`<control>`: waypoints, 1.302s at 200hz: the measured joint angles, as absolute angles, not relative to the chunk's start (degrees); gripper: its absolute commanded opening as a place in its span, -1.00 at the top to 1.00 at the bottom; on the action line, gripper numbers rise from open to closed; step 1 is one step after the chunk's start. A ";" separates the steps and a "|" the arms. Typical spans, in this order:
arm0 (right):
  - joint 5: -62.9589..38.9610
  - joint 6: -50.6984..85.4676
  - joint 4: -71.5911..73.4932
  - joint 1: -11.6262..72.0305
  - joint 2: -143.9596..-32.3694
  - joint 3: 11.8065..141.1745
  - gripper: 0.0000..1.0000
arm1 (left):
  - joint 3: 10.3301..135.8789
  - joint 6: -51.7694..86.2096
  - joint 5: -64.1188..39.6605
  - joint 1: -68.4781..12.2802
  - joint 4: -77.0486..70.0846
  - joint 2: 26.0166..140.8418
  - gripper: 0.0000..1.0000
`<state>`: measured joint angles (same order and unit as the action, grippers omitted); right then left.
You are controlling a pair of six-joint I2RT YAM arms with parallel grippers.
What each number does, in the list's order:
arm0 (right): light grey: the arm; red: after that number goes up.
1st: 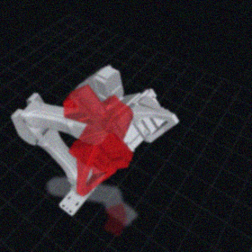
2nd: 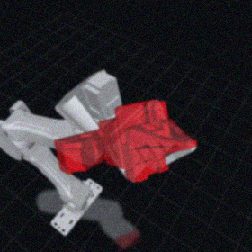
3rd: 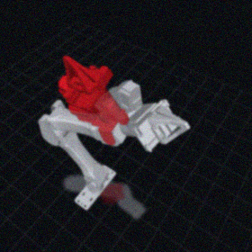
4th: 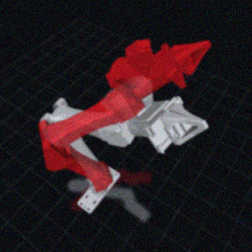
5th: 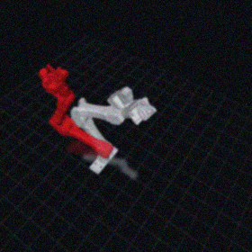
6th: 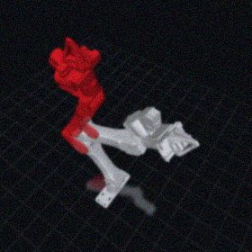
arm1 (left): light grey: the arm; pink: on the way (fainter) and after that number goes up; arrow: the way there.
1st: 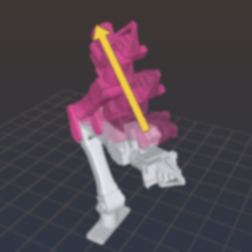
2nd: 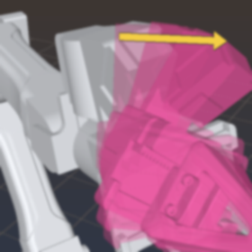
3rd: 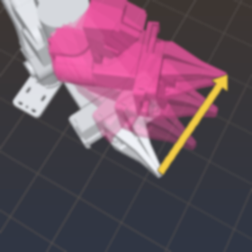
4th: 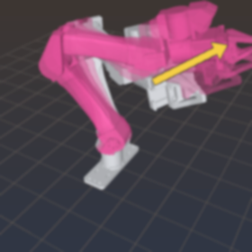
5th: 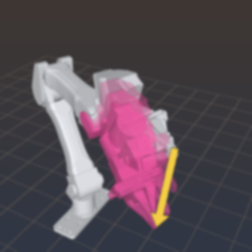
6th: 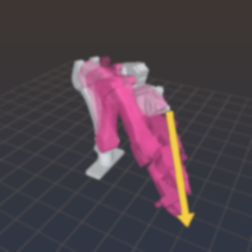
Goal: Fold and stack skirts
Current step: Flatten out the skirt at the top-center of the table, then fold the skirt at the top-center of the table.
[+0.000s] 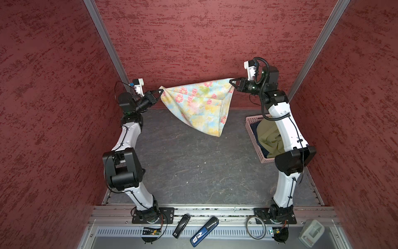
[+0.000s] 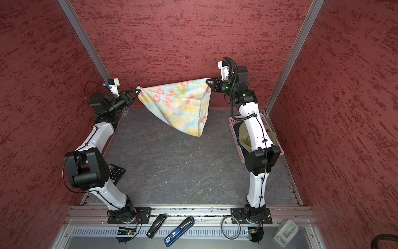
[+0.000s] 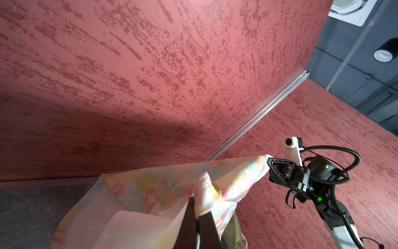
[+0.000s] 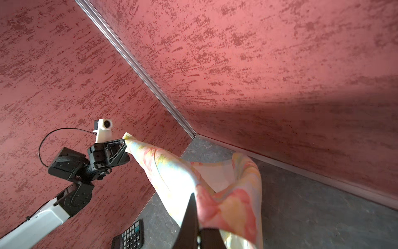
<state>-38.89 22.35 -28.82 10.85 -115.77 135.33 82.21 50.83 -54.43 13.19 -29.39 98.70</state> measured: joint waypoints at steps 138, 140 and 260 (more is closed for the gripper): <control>-32.47 18.37 -11.05 11.51 -82.43 65.87 -0.60 | 46.50 34.65 -20.73 9.87 0.73 63.59 -0.76; -32.25 18.46 -10.92 11.60 -82.43 65.73 -0.60 | 47.55 34.06 -20.10 9.78 1.61 63.88 -0.76; -25.02 34.11 1.72 24.88 -86.15 38.83 -0.46 | 63.96 17.06 -6.00 -5.98 40.45 84.86 -0.65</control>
<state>-25.02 34.11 1.72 24.88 -86.15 38.83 63.96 17.06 -6.00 -5.98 40.45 84.86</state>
